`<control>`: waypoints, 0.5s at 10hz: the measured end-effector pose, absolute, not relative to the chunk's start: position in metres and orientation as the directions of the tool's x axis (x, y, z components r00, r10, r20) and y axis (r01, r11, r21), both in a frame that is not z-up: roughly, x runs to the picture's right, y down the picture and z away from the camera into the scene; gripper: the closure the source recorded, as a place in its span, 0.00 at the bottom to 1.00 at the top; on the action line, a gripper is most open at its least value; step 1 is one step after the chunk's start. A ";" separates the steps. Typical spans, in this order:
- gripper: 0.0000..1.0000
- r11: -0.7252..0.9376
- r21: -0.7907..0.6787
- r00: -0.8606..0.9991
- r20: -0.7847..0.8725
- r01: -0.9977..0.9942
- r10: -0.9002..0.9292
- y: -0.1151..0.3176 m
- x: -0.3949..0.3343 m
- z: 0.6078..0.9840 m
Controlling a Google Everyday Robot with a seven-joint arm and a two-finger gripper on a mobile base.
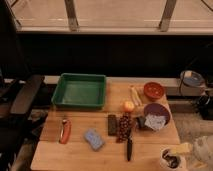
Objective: Stack cups into tray
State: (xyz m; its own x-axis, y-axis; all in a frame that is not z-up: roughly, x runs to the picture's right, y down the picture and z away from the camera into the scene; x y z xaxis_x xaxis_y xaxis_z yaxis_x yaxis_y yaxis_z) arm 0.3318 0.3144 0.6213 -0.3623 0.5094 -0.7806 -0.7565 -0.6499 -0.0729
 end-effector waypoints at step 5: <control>0.45 -0.696 -0.041 -0.398 -0.796 -0.717 0.457 0.335 0.343 0.646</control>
